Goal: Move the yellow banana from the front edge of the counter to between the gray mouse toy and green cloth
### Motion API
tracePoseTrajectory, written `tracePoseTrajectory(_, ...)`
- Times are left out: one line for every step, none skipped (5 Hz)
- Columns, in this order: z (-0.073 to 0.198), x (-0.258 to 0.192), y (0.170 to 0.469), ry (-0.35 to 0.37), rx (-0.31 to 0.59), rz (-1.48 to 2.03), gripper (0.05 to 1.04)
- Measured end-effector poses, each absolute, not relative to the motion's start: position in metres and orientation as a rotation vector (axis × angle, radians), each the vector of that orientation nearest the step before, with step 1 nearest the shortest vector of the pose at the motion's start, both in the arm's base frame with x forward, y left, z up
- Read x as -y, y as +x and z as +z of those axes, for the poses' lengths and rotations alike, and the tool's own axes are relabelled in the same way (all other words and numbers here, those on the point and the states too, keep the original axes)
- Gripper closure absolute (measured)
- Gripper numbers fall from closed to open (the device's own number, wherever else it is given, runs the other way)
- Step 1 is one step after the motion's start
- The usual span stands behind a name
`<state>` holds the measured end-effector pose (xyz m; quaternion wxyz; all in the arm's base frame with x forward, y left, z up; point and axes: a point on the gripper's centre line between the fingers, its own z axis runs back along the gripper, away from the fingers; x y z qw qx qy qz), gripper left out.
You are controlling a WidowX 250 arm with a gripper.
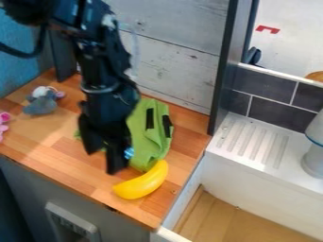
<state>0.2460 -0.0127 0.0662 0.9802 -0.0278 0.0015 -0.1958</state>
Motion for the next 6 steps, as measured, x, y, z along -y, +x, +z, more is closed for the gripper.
tracePoseTrajectory(0.056, 0.029, 0.246, -0.077, -0.015, -0.442, 0.083)
tracePoseTrajectory(0.034, 0.049, 0.243, -0.06, -0.05, -0.473, 0.083)
tracePoseTrajectory(0.026, 0.047, 0.247, -0.013, -0.047, -0.457, 0.083)
tracePoseTrajectory(0.021, 0.047, 0.252, 0.067, -0.049, -0.459, 0.083)
tracePoseTrajectory(0.024, 0.042, 0.258, 0.116, -0.043, -0.453, 0.083)
tracePoseTrajectory(0.016, 0.044, 0.259, 0.111, -0.048, -0.448, 0.121)
